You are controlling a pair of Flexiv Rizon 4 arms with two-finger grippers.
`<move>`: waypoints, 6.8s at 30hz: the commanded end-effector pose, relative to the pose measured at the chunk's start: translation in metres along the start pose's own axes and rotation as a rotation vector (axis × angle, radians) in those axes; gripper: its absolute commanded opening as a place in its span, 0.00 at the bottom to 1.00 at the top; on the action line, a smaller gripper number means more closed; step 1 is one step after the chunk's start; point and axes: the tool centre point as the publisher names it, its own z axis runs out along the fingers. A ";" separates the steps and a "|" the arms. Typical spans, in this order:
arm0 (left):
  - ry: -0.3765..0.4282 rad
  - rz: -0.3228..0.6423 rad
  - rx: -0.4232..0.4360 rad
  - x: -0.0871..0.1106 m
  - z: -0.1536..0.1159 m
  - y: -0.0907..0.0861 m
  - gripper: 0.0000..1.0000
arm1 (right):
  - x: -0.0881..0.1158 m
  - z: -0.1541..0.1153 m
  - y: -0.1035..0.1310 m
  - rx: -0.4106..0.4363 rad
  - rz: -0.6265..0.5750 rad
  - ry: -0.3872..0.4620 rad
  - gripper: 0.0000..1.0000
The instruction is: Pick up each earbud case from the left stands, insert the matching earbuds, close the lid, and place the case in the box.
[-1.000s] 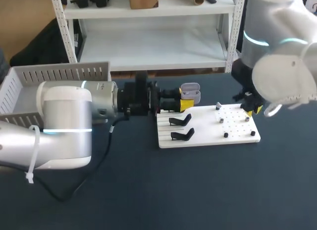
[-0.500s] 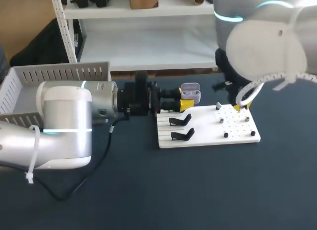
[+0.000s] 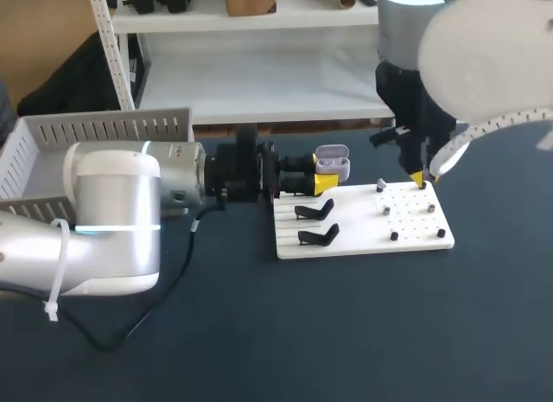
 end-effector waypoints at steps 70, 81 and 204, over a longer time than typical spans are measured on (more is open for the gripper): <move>-0.003 0.002 -0.002 0.001 0.000 0.000 0.00 | -0.090 -0.030 0.089 -0.111 0.898 -0.042 0.00; -0.003 0.002 -0.002 0.001 0.000 0.000 0.00 | -0.089 -0.014 0.088 -0.115 0.886 -0.019 0.00; -0.003 0.002 -0.002 0.001 0.000 0.000 0.00 | -0.060 -0.043 0.083 -0.269 0.757 -0.125 0.44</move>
